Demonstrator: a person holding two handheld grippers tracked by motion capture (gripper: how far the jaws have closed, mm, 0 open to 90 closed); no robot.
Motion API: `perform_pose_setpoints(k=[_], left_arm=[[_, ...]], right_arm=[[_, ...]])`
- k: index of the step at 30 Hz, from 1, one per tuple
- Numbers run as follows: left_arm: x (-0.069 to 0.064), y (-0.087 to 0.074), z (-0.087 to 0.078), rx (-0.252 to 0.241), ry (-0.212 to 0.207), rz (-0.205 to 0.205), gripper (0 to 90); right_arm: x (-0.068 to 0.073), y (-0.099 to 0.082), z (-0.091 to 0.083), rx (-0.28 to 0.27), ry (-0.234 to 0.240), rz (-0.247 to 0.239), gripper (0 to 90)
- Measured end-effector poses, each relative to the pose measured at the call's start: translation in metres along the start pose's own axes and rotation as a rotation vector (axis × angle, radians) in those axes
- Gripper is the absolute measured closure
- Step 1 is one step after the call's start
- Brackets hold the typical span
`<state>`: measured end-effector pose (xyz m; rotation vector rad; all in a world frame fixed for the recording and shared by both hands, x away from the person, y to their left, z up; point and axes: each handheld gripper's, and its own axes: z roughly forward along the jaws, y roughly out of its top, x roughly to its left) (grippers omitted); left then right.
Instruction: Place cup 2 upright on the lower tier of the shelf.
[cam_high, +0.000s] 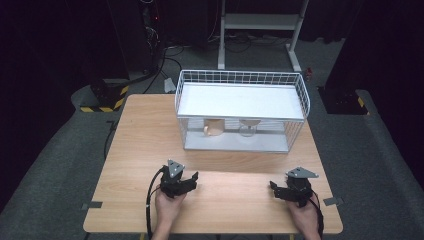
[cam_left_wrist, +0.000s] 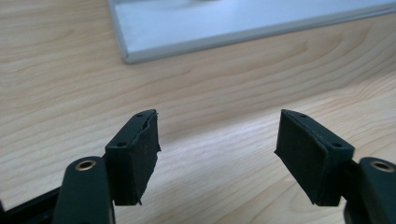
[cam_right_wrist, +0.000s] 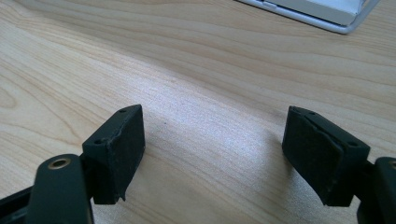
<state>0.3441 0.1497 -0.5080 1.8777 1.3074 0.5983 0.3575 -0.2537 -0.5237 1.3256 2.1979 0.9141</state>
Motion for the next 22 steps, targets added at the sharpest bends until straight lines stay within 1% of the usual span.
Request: perform_pose_setpoints(k=[2,3,5,6,9,10,11,12,13,22], left_arm=[[0.001,-0.003,0.002,0.013,0.019,0.007,29.5],[0.001,-0.005,0.003,0.017,0.021,0.001,29.5],[0.002,-0.007,0.004,0.022,0.023,0.002,29.4],[0.001,-0.008,0.005,0.032,0.027,0.007,29.1],[0.000,-0.012,0.009,0.059,0.064,0.042,27.6],[0.000,-0.014,0.010,0.070,0.069,0.049,27.1],[0.000,-0.015,0.012,0.074,0.064,0.048,26.5],[0.001,-0.015,0.013,0.080,0.053,0.023,24.4],[0.002,-0.015,0.013,0.079,0.054,0.016,23.9],[0.001,-0.015,0.013,0.082,0.057,0.011,22.3]], right_arm=[[0.000,0.000,0.000,0.000,0.000,0.004,21.4],[0.000,0.000,0.000,0.000,0.000,0.005,21.5],[0.000,0.000,0.000,-0.001,0.001,0.003,21.5],[0.000,0.000,0.000,0.000,0.000,0.005,21.5],[0.000,0.000,0.000,-0.001,0.000,0.004,21.5],[0.000,0.000,0.000,0.000,0.000,0.004,21.5],[0.000,0.000,0.000,0.000,0.000,0.004,21.5],[0.000,0.000,0.000,-0.002,0.001,0.002,21.5],[0.000,0.000,0.000,-0.001,0.001,0.002,21.5],[0.000,0.000,0.000,-0.002,0.001,0.002,21.5]])
